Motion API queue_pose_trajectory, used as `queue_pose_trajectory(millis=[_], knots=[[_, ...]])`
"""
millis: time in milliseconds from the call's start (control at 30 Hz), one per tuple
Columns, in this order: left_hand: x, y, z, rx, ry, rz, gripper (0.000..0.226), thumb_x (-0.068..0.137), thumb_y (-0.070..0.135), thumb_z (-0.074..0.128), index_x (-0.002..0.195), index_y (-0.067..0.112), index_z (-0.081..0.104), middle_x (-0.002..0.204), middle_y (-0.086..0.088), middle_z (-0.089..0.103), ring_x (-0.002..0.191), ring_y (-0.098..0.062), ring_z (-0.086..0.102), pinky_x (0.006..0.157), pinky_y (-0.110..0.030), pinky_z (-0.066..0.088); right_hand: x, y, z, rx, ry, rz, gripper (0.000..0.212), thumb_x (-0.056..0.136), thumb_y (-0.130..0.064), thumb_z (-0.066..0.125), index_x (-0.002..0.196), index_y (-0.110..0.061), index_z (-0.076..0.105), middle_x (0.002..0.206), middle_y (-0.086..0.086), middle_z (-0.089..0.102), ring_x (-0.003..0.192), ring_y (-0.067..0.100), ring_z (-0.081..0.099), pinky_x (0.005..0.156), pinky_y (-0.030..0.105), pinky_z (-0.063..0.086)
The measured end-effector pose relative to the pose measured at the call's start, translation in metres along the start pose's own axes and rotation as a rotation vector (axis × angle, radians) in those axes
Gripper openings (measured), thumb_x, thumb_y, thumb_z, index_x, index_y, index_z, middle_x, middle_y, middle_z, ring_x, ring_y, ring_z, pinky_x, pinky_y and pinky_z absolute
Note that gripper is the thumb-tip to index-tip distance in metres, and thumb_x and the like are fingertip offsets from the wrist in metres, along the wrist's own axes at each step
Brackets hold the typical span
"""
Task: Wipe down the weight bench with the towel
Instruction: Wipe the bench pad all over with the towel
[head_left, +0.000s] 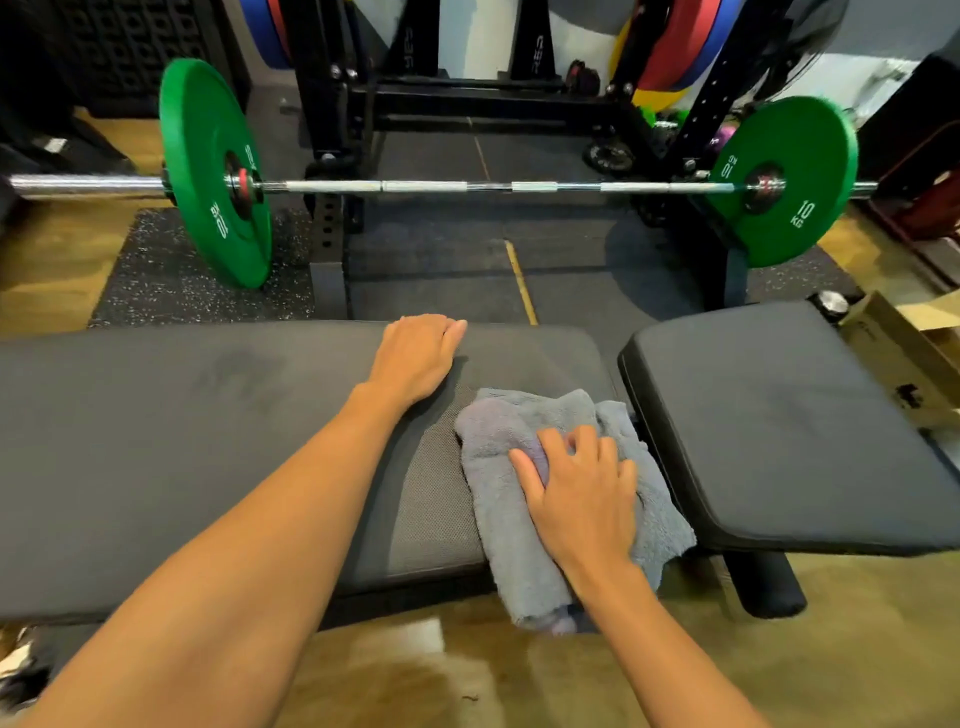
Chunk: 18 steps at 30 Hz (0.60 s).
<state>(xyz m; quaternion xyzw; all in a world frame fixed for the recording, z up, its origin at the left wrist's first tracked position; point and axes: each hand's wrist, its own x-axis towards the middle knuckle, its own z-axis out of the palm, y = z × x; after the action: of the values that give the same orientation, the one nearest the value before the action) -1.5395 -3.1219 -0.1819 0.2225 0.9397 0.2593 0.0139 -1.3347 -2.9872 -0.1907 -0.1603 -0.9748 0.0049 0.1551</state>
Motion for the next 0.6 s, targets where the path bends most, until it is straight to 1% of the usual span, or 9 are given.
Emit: queue_pose_trajectory(millis=[67, 133, 233, 300, 367, 433, 500, 567, 600], knots=[[0.005, -0.008, 0.003, -0.047, 0.021, -0.024, 0.049, 0.099, 0.039, 0.020, 0.067, 0.011, 0.043, 0.070, -0.004, 0.054, 0.075, -0.033, 0.051, 0.072, -0.041, 0.032, 0.027, -0.008, 0.012, -0.013, 0.034, -0.022, 0.038, 0.094, -0.055, 0.041, 0.084, -0.022, 0.058, 0.083, 0.005, 0.054, 0.072, 0.027, 0.050, 0.060, 0.035, 0.029], [0.012, -0.017, 0.008, -0.146, 0.052, -0.042, 0.054, 0.096, 0.043, 0.014, 0.084, 0.009, 0.055, 0.085, -0.004, 0.064, 0.083, -0.028, 0.055, 0.076, -0.039, 0.031, 0.070, -0.021, 0.031, -0.024, 0.058, -0.032, 0.039, 0.093, -0.054, 0.041, 0.082, -0.021, 0.058, 0.082, 0.007, 0.055, 0.073, 0.029, 0.052, 0.059, 0.036, 0.031], [0.018, -0.025, 0.010, -0.387, 0.069, -0.131, 0.036, 0.102, 0.037, 0.025, 0.098, 0.019, 0.055, 0.100, 0.006, 0.062, 0.095, -0.019, 0.056, 0.081, -0.031, 0.033, 0.143, -0.042, 0.062, -0.002, 0.067, -0.014, 0.042, 0.091, -0.054, 0.039, 0.083, -0.019, 0.062, 0.085, 0.010, 0.059, 0.077, 0.031, 0.057, 0.061, 0.039, 0.039], [0.019, -0.023, 0.005, -0.437, 0.063, -0.175, 0.035, 0.102, 0.040, 0.029, 0.115, 0.021, 0.056, 0.109, 0.003, 0.062, 0.104, -0.020, 0.056, 0.080, -0.029, 0.033, 0.182, -0.053, 0.066, -0.012, -0.008, -0.032, 0.045, 0.094, -0.053, 0.037, 0.098, -0.019, 0.065, 0.098, 0.012, 0.062, 0.092, 0.034, 0.058, 0.070, 0.044, 0.043], [0.013, -0.016, -0.002, -0.408, 0.034, -0.175, 0.042, 0.102, 0.041, 0.031, 0.134, 0.019, 0.046, 0.122, -0.004, 0.062, 0.115, -0.026, 0.054, 0.081, -0.030, 0.034, 0.197, -0.056, 0.065, -0.022, -0.122, -0.053, 0.045, 0.099, -0.053, 0.035, 0.114, -0.019, 0.060, 0.115, 0.012, 0.059, 0.108, 0.032, 0.053, 0.085, 0.048, 0.040], [0.000, -0.015, -0.012, -0.342, 0.003, -0.186, 0.047, 0.103, 0.042, 0.030, 0.142, 0.018, 0.038, 0.133, -0.007, 0.058, 0.122, -0.029, 0.050, 0.085, -0.032, 0.034, 0.185, -0.055, 0.057, 0.023, -0.132, -0.052, 0.044, 0.099, -0.054, 0.035, 0.116, -0.020, 0.058, 0.119, 0.012, 0.056, 0.109, 0.031, 0.050, 0.089, 0.048, 0.038], [-0.014, -0.021, -0.020, -0.266, -0.004, -0.203, 0.046, 0.103, 0.043, 0.028, 0.137, 0.017, 0.044, 0.136, -0.009, 0.056, 0.124, -0.033, 0.049, 0.089, -0.036, 0.035, 0.150, -0.055, 0.046, 0.089, -0.105, -0.044, 0.042, 0.098, -0.054, 0.038, 0.111, -0.020, 0.059, 0.116, 0.013, 0.056, 0.105, 0.032, 0.050, 0.086, 0.047, 0.038], [-0.027, -0.028, -0.026, -0.228, 0.000, -0.201, 0.042, 0.103, 0.042, 0.025, 0.117, 0.015, 0.055, 0.126, -0.011, 0.061, 0.116, -0.036, 0.053, 0.087, -0.038, 0.035, 0.103, -0.059, 0.033, 0.124, -0.085, -0.053, 0.040, 0.096, -0.055, 0.043, 0.103, -0.020, 0.060, 0.110, 0.013, 0.058, 0.100, 0.032, 0.053, 0.081, 0.046, 0.040], [-0.033, -0.030, -0.029, -0.214, -0.002, -0.209, 0.041, 0.103, 0.042, 0.025, 0.106, 0.016, 0.056, 0.121, -0.012, 0.063, 0.111, -0.036, 0.054, 0.086, -0.039, 0.035, 0.080, -0.061, 0.026, 0.115, -0.073, -0.053, 0.040, 0.095, -0.056, 0.045, 0.100, -0.020, 0.061, 0.106, 0.012, 0.060, 0.096, 0.032, 0.054, 0.078, 0.045, 0.040]])
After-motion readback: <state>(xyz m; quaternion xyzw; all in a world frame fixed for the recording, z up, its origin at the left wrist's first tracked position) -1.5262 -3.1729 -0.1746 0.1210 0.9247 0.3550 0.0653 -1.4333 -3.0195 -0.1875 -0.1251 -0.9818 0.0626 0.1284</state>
